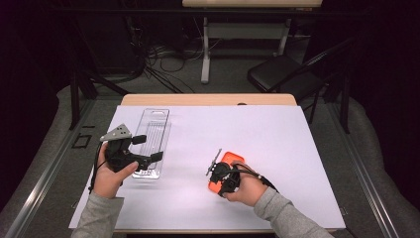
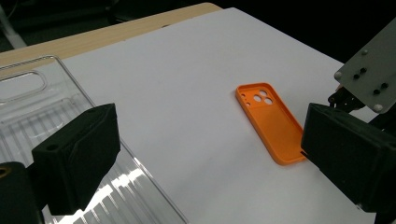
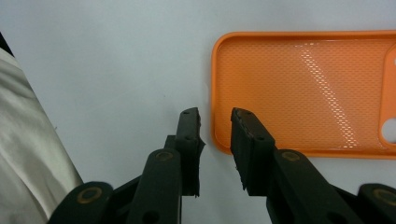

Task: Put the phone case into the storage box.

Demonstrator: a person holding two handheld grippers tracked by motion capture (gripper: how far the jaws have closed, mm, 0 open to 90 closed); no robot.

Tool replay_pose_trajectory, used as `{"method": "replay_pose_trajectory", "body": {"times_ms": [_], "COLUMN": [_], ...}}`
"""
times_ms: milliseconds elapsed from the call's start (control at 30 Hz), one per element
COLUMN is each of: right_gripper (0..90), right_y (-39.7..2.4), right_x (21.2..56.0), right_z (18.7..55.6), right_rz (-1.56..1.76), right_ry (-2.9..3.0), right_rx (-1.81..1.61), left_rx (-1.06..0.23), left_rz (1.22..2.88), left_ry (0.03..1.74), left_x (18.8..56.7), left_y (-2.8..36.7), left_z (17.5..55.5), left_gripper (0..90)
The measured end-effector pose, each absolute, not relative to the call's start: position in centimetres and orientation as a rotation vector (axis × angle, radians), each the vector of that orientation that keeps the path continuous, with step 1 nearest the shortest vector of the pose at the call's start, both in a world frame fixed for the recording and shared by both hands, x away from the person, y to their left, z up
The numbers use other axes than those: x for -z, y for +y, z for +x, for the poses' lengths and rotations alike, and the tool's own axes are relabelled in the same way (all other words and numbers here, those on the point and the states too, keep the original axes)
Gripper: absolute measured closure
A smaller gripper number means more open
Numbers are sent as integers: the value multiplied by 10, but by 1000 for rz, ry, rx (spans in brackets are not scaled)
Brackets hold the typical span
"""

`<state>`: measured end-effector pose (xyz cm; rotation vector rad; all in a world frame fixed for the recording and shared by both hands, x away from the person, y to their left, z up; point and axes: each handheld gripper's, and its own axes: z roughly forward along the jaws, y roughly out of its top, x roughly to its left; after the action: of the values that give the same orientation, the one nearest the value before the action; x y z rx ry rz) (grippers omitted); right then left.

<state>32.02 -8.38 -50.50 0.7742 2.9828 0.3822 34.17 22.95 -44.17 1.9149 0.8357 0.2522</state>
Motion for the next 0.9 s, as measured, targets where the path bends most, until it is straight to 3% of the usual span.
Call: {"method": "replay_pose_trajectory", "body": {"times_ms": [900], "right_gripper": [813], "right_y": [-76], "right_x": [524], "right_z": [324], "right_rz": [732], "right_ry": [3017], "right_rx": [-293], "left_rx": [-249], "left_rz": [1915], "left_ry": [850], "left_x": [443], "left_y": [232], "left_z": [343], "left_gripper": [46]}}
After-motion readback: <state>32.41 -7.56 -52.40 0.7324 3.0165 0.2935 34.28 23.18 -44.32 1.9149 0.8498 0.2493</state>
